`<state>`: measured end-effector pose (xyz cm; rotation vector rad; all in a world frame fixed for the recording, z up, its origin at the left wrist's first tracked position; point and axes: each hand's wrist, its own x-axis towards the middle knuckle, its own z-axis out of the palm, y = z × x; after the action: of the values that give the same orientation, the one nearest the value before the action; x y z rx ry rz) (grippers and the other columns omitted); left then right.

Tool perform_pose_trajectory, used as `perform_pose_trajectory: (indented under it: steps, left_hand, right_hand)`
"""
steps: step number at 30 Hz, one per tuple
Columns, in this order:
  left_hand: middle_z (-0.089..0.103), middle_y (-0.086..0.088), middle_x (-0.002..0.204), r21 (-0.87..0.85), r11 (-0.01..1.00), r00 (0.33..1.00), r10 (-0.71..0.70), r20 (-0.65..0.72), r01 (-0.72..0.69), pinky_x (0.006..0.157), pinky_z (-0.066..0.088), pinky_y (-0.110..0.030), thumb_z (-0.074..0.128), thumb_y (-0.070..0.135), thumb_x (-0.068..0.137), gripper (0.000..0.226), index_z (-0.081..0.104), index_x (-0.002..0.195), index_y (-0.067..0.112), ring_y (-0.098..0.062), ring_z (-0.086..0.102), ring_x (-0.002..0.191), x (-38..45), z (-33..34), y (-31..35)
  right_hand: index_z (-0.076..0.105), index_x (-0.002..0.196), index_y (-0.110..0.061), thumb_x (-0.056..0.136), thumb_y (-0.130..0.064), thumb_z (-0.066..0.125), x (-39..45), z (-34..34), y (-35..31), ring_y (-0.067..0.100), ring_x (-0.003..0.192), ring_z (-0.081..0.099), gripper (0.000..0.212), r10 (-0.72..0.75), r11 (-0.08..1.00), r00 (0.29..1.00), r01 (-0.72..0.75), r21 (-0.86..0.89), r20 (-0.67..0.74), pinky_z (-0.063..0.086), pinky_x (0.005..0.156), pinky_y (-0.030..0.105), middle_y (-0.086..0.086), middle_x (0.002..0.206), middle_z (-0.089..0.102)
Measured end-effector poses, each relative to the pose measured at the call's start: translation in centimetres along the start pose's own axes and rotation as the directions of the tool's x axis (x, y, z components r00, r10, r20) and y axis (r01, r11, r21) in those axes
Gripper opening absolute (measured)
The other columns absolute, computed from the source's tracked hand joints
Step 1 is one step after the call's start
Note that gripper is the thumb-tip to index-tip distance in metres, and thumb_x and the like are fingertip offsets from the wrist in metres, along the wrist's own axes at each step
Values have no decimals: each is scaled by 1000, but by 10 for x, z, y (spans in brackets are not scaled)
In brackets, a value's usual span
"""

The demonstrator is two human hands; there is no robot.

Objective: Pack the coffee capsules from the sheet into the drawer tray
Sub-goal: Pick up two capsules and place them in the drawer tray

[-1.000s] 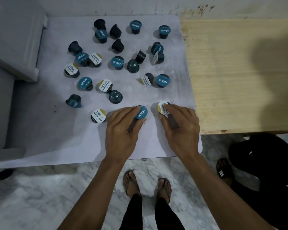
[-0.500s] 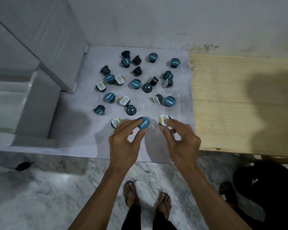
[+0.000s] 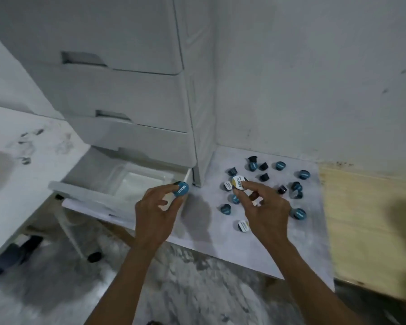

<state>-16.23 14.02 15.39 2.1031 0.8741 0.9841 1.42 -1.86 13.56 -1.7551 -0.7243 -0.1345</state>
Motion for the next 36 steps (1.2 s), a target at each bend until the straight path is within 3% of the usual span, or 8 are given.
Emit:
perform_pose_trajectory:
  steps: [4,8,12,17,20,26,30,36]
  left_hand:
    - [69,7,103,8,1000,1000,-29,8,29,60,49,-7,81,23,77,27,72,102,24,-8,64,73,31,-73,-55]
    - [68,4,104,52,994,991,-99,93,94,56,46,-7,81,25,77,25,71,99,27,-9,64,72,61,-139,-106]
    - [69,1,104,148,988,976,-81,202,52,58,42,-7,81,24,77,24,71,99,28,-6,59,67,109,-179,-158]
    - [66,-1,98,238,971,929,-101,357,15,69,50,-30,80,32,77,25,74,100,25,-17,64,80,161,-184,-211]
    - [62,-2,89,284,957,886,-83,457,-57,63,44,-25,80,27,79,25,74,103,22,-13,58,71,187,-176,-237]
    - [62,10,70,346,931,715,-164,679,-114,59,43,-24,80,29,78,20,74,95,23,-6,56,58,222,-165,-283]
    - [58,29,73,337,918,588,-159,793,-207,56,38,-5,81,27,77,19,75,95,23,8,59,62,239,-149,-304]
    - [69,20,85,247,893,368,-100,924,-377,67,42,-17,78,35,80,19,74,98,31,7,50,62,259,-134,-332]
  right_hand:
    - [76,95,-19,76,-22,83,-5,68,-43,7,66,61,20,-56,998,998,57,-33,35,47,59,15,-9,80,69]
    - [75,94,-28,77,-31,82,-18,124,-69,7,66,63,19,0,995,995,10,-97,104,45,61,13,-8,74,70]
    - [77,91,-24,75,-25,83,-25,183,-90,1,69,61,17,52,991,989,-35,-128,138,40,60,3,-15,73,66]
    - [76,89,-26,74,-28,84,-24,241,-93,7,63,62,16,98,988,968,-66,-143,229,44,57,12,-12,81,73]
    - [77,89,-24,74,-29,84,-17,275,-79,7,61,63,17,113,985,951,-70,-155,287,51,57,21,-10,81,74]
    - [77,87,-25,76,-36,81,-7,336,-44,7,53,58,17,180,972,868,-84,-220,462,54,58,31,-14,65,65]
    - [72,96,-32,79,-47,73,-1,372,-23,5,68,58,22,240,946,700,-12,-324,673,52,66,30,-11,80,71]
    - [73,101,-28,84,-38,72,3,414,-13,5,70,51,20,223,950,511,77,-303,830,47,65,28,-19,71,53]
